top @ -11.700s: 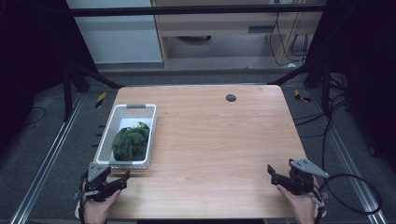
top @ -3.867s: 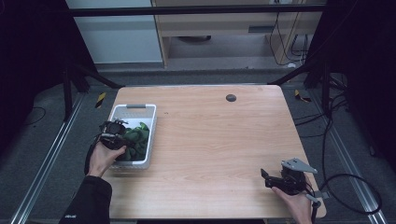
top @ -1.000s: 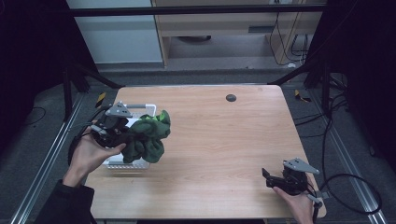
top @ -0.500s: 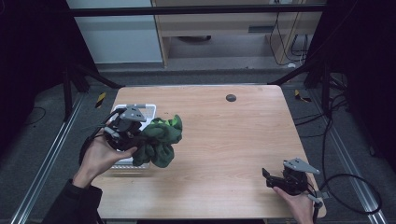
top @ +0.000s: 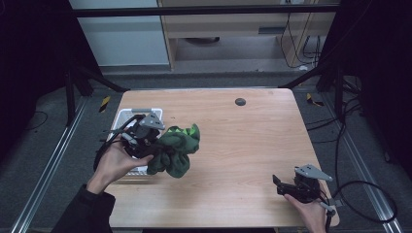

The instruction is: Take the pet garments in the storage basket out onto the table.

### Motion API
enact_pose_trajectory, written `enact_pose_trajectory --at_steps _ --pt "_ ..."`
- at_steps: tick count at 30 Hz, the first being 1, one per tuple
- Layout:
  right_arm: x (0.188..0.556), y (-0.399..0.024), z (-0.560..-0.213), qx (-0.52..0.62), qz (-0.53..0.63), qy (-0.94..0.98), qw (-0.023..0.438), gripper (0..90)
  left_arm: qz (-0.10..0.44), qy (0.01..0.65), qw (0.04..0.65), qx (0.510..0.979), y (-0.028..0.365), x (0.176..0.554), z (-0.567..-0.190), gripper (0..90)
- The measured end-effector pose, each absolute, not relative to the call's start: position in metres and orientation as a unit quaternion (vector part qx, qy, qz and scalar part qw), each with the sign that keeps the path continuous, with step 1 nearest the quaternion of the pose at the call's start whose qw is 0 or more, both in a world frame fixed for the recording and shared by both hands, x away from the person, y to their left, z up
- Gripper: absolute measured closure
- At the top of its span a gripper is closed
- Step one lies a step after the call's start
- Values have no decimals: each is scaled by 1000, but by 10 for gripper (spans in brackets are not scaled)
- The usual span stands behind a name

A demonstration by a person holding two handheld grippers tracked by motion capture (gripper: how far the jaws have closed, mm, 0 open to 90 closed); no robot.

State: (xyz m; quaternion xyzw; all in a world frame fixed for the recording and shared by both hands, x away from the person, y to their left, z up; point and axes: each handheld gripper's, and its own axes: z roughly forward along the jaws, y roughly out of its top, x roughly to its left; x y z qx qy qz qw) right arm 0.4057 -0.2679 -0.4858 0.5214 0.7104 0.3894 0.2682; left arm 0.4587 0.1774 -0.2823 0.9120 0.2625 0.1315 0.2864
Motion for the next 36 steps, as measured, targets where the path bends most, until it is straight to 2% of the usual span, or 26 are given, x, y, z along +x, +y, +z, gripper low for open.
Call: enact_pose_trajectory --at_steps 36 --pt "406 -269 -485 521 394 709 266 108 91 193 258 942 107 478 -312 813"
